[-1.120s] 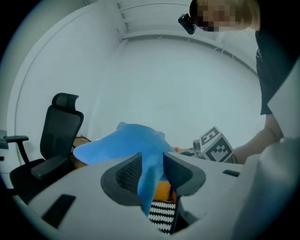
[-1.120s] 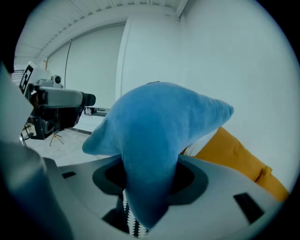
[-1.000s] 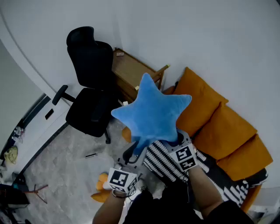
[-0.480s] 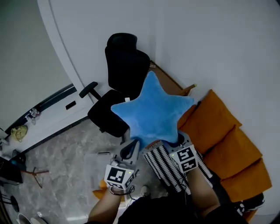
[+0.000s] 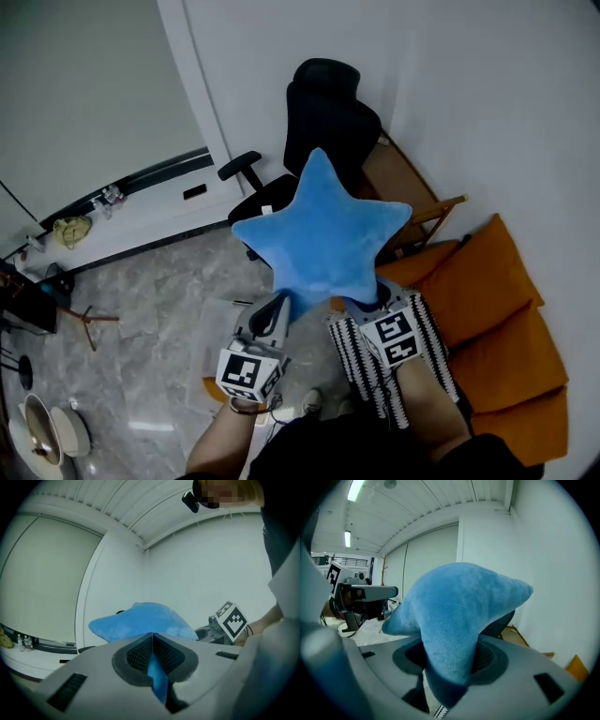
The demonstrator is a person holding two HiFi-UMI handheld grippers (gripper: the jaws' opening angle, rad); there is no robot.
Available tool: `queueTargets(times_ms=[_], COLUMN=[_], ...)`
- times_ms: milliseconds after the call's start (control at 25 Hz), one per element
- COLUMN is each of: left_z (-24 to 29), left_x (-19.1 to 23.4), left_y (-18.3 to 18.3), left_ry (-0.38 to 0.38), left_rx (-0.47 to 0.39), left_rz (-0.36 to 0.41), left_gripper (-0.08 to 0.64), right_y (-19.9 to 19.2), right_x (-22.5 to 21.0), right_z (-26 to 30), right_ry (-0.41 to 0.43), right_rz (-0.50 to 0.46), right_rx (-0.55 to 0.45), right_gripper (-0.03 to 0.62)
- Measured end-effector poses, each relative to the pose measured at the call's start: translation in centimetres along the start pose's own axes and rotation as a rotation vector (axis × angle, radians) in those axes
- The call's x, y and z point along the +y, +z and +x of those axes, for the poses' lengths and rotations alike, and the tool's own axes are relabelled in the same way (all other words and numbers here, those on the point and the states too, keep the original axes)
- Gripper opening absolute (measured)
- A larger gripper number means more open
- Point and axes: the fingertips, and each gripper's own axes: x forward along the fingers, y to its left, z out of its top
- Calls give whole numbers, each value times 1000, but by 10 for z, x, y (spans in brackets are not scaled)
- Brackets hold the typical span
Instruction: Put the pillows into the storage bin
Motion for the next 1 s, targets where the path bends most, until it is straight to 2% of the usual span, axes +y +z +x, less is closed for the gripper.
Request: queueTargets(times_ms=[320, 640, 800, 1000], left_z=[-71, -168, -215, -254], left_x=[-3, 4, 4, 8], left_y=[-20, -31, -37, -45], left_ry=[290, 545, 636, 679], left_rx=[108, 105, 143, 122], left_rz=[-38, -33, -62, -71], left_gripper=[8, 8, 8, 8], right_y=[-5, -15, -17, -18], right_x=[47, 139, 191, 244], right_z=[13, 25, 24, 23], right_ry=[258, 491, 583, 656], right_rz=[-75, -128, -163, -192], right_rx=[-1, 5, 16, 21], right_gripper=[233, 233, 235, 235])
